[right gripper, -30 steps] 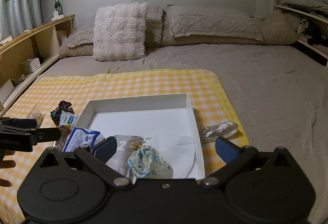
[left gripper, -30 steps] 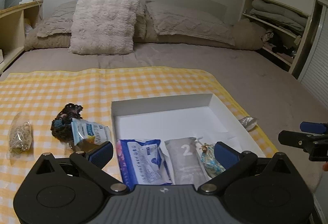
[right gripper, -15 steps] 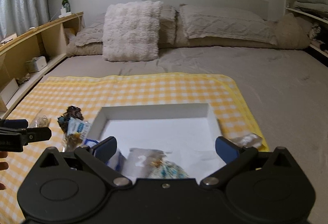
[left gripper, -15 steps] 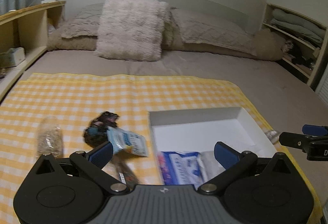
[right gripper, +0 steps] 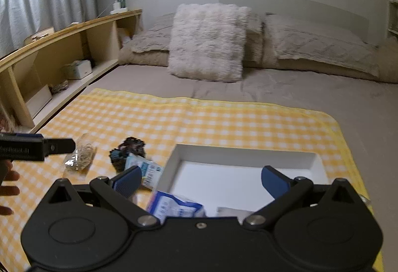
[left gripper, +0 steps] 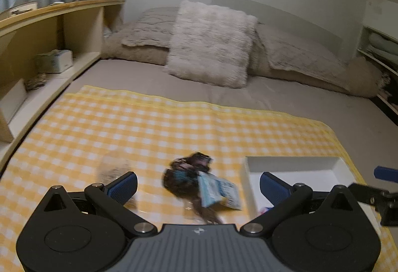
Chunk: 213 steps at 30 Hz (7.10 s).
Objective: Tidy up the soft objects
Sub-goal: 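Withdraw both tools upward from the box toward the remaining items, then grasp the clear hair-tie bag with the left tool while the right tool grasps the rubber-band bag, then carry both clear bags over the white box and lower them inside, then open both tools to release the bags and lift away from the box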
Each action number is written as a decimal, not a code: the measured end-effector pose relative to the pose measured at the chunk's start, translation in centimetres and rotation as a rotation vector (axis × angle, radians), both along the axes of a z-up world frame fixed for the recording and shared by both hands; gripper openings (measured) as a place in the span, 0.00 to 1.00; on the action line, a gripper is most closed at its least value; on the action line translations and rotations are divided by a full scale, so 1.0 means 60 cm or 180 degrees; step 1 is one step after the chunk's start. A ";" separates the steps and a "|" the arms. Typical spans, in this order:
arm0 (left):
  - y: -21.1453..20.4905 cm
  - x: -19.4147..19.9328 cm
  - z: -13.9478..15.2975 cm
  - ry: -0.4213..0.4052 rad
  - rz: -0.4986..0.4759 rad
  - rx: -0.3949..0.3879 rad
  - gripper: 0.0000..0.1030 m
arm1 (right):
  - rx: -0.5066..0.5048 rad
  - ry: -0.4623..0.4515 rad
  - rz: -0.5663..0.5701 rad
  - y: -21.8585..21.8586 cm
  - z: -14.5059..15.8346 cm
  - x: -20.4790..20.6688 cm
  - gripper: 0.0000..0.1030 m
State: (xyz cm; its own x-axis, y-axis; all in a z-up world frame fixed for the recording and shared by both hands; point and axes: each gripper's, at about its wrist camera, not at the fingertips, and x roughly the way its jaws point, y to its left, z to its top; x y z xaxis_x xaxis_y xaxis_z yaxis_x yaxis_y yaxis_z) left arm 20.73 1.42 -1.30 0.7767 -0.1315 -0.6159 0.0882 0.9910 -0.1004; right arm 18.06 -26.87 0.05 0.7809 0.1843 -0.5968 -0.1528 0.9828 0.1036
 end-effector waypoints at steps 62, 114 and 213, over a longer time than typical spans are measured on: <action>0.143 0.256 -0.219 0.1504 0.0883 0.0366 0.62 | -0.0301 0.1744 0.1381 0.301 -0.216 0.193 0.30; -0.024 0.064 0.025 0.0127 -0.0111 -0.0301 0.57 | 0.0607 -0.0091 -0.0139 -0.067 0.021 0.079 0.25; -0.317 0.076 -0.074 0.0533 -0.1089 -0.0664 0.85 | 0.0257 0.0259 -0.0842 -0.290 -0.028 -0.014 0.71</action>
